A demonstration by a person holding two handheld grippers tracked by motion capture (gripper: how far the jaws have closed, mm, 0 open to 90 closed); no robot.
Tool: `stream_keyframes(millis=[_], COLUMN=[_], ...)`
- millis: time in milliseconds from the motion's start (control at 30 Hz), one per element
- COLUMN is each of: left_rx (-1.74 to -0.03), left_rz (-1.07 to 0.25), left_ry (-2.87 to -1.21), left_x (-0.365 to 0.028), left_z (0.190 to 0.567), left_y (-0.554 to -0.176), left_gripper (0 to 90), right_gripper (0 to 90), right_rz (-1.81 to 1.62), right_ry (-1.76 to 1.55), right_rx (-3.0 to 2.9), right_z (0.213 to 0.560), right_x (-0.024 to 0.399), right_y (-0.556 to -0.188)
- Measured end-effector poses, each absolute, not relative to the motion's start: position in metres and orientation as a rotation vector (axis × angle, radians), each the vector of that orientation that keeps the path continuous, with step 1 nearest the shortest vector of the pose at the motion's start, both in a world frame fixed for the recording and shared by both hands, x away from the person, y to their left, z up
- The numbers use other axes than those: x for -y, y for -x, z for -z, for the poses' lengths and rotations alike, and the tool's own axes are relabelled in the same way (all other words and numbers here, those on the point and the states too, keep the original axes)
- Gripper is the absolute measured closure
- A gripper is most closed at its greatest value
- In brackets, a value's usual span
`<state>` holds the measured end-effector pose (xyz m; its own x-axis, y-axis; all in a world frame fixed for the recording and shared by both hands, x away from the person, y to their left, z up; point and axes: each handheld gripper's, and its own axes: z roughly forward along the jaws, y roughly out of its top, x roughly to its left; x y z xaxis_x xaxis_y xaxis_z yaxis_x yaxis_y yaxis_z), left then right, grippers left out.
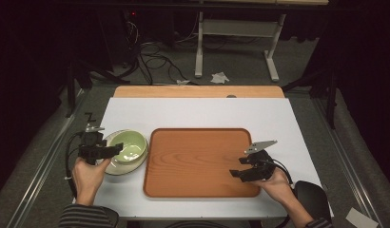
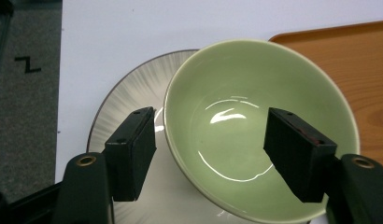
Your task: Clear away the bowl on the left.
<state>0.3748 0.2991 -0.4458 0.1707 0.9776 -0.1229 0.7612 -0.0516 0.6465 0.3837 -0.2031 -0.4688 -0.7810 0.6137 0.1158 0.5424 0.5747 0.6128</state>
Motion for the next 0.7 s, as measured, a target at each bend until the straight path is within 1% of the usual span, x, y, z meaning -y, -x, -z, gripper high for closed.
stream_keyframes(millis=[333,467,700], left_rx=[-1.687,-1.727,-1.769], left_rz=[-0.456,-0.429,-0.397], left_ry=[-1.884,-1.879,-1.884], left_x=[-0.300,-0.302,-0.305], left_z=[0.453,0.458,0.465], left_y=[-0.382,-0.386,-0.393], left_gripper=[36.4,37.4,41.9], right_gripper=[37.3,37.3,37.3], right_rz=[-0.988,-0.978,-0.984], right_ry=[-0.982,-0.977,-0.969], right_rx=[-2.693,-2.705,-2.707], right_z=[0.470,0.470,0.470], right_x=[0.203,0.202,0.202], right_y=[-0.384,-0.384,-0.384])
